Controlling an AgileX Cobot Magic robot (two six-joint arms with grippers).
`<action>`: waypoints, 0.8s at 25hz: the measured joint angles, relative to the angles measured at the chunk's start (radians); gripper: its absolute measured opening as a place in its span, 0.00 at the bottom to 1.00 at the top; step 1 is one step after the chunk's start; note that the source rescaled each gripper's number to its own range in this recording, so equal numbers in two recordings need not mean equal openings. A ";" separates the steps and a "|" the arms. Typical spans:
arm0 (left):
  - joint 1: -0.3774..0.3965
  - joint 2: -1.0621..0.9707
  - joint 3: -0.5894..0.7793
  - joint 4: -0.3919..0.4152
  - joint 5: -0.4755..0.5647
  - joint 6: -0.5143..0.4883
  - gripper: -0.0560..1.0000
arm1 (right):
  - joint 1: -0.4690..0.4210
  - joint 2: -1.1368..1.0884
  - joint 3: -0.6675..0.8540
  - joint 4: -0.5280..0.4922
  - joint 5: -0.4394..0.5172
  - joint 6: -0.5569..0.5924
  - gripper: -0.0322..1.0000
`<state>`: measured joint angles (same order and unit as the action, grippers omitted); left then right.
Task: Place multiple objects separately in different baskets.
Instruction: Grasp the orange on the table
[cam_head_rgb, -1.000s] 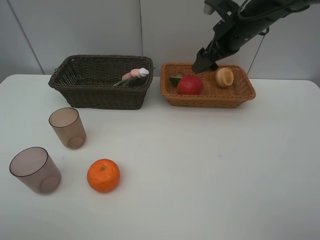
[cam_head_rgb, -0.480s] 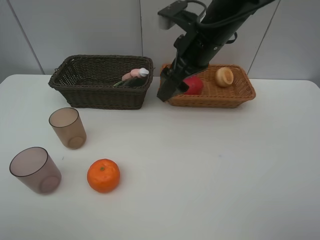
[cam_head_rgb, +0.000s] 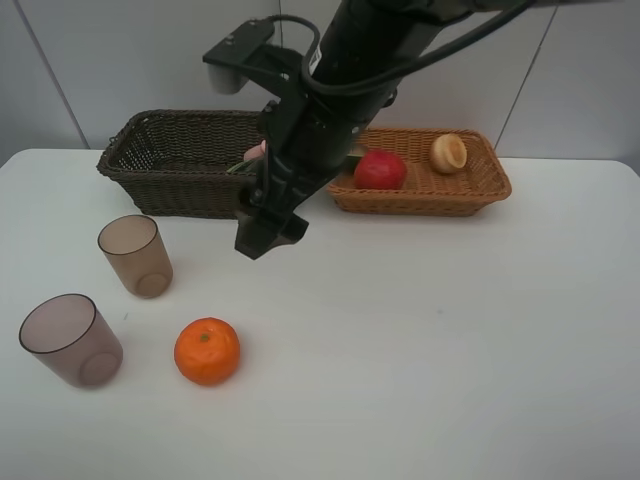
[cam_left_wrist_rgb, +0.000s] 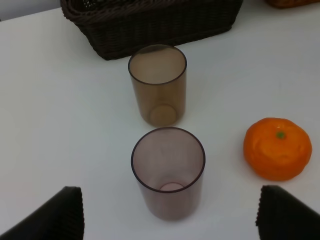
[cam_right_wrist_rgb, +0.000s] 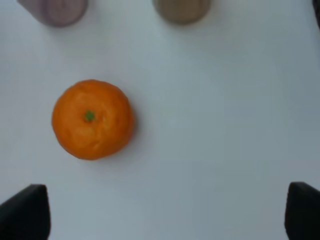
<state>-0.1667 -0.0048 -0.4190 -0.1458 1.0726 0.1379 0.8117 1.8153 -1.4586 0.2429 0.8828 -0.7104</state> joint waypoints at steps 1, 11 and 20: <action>0.000 0.000 0.000 0.000 0.000 0.000 0.95 | 0.012 0.007 0.000 0.000 -0.004 0.000 0.99; 0.000 0.000 0.000 0.000 0.000 0.000 0.95 | 0.109 0.128 0.000 0.043 -0.090 0.001 0.99; 0.000 0.000 0.000 0.000 0.000 0.000 0.95 | 0.121 0.262 0.000 0.091 -0.147 0.001 0.99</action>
<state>-0.1667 -0.0048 -0.4190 -0.1458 1.0726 0.1379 0.9324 2.0774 -1.4586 0.3334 0.7358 -0.7095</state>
